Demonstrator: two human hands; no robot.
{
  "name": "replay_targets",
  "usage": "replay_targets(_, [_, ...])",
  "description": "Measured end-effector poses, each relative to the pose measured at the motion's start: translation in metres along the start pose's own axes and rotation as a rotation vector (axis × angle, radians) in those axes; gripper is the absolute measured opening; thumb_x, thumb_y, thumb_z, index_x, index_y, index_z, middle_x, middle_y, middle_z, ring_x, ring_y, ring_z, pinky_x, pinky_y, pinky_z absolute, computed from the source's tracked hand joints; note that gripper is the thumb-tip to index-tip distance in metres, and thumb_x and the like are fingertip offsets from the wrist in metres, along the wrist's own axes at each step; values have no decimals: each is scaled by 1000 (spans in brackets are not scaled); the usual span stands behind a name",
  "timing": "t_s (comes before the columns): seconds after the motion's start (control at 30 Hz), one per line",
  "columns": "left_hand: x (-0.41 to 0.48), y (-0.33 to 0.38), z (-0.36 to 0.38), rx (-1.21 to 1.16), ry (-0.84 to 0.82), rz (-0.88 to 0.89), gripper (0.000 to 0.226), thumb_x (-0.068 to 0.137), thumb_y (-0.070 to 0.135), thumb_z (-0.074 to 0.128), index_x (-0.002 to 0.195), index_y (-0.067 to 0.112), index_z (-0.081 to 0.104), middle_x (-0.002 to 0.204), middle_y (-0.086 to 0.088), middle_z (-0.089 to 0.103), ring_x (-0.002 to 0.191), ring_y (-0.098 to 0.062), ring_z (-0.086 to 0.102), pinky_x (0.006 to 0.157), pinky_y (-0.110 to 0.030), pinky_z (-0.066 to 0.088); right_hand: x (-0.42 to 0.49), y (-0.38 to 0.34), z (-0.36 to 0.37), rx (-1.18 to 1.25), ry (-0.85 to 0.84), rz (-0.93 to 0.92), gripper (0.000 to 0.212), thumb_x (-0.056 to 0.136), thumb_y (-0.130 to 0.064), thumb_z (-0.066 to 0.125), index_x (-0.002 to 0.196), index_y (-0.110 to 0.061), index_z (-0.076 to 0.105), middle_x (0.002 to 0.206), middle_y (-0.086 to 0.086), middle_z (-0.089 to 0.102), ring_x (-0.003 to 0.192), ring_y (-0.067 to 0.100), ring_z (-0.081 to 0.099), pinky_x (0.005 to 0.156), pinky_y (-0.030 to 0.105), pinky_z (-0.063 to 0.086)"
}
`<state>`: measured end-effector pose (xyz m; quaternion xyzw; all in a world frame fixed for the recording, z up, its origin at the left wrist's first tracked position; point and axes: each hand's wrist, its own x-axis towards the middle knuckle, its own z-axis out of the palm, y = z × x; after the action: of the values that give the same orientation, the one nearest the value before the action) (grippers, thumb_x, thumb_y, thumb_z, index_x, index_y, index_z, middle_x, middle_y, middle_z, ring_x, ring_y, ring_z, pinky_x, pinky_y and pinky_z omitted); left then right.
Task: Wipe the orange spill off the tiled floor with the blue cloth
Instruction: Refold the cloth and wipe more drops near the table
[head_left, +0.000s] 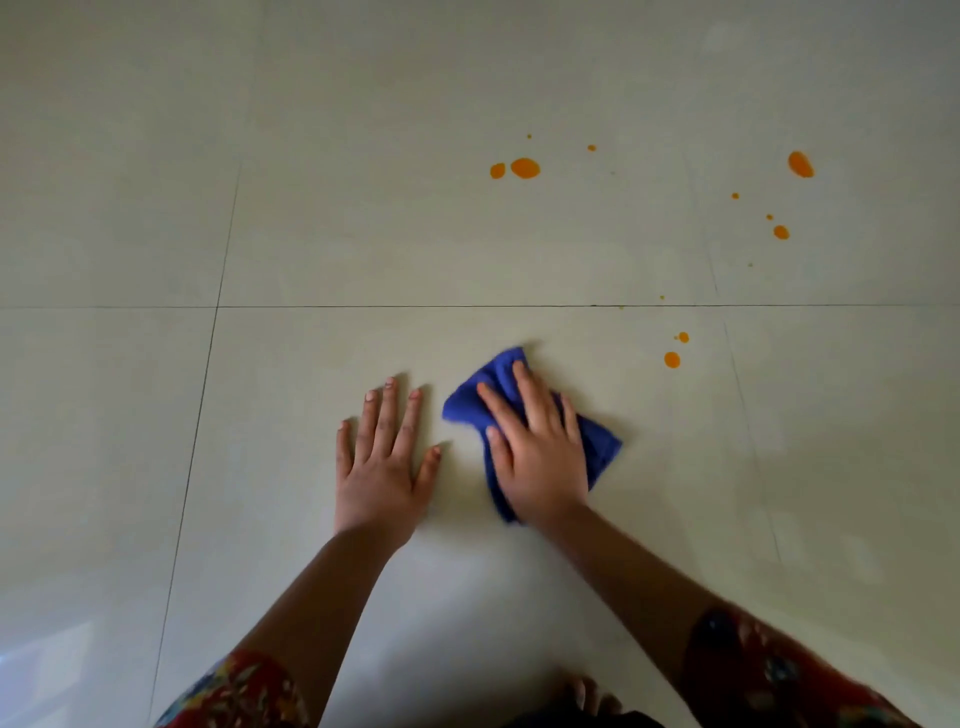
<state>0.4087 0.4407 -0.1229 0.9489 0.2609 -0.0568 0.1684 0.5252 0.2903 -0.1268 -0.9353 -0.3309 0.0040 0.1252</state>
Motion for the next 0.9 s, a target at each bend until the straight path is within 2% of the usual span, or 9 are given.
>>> replay_targets(0.1, [5,1,-1,21,1,1,66,94,57,11,154,33,-3,163,5,-8,150,-15,-9,120,-41,-3,64,13,-2,-1,17,196,50,97,-39,30,145,-30,42,158,8,28,141,26,35,115,48,21])
replay_targets(0.17, [5,1,-1,27,3,-6,66,94,57,10,154,32,-2,163,5,-7,150,-15,-8,120,-41,-3,87,11,-1,-15,-12,192,53,97,-39,25,146,-29,41,158,9,27,141,27,34,116,48,20])
replay_targets(0.33, [4,1,-1,24,5,-3,67,94,57,13,154,32,2,163,4,-4,150,-17,-4,119,-42,-1,25,13,-8,-43,-94,-327,48,100,-36,38,147,-32,38,160,4,23,143,22,31,118,43,20])
replay_targets(0.43, [7,1,-2,26,-14,13,67,94,57,11,154,32,-2,163,4,-8,150,-16,-8,119,-42,-3,-26,47,-26,-55,-174,-439,48,100,-37,36,148,-36,34,161,0,20,145,18,26,118,41,19])
replay_targets(0.6, [5,2,-2,8,-37,14,66,93,58,10,153,35,-6,162,8,-13,148,-13,-13,120,-42,-4,25,82,-22,-36,-67,-2,47,98,-33,33,145,-33,42,157,3,31,141,20,35,116,42,24])
replay_targets(0.73, [6,0,-17,-8,-107,27,71,88,61,10,152,37,-8,158,13,-20,145,-8,-17,119,-36,-4,88,25,-3,31,-35,85,51,94,-35,31,141,-27,48,154,9,37,135,26,44,114,42,18])
replay_targets(0.77, [6,-2,-24,-7,-130,43,70,89,59,15,152,37,-5,157,13,-19,146,-8,-15,118,-35,-2,86,10,1,24,-24,10,51,95,-35,31,142,-28,47,154,9,36,136,26,44,114,41,16])
replay_targets(0.83, [4,-12,-39,31,-167,110,65,95,53,27,153,36,4,158,13,-14,149,-12,-6,118,-33,0,51,-5,2,-16,-110,-295,48,99,-34,32,146,-30,41,158,5,29,141,22,37,117,40,14])
replay_targets(0.9, [0,-32,-56,127,-200,213,67,90,57,18,153,35,9,158,14,-10,149,-13,-1,116,-32,0,9,11,-7,-31,-212,-535,47,101,-35,32,148,-34,34,161,-1,20,146,16,26,119,39,15])
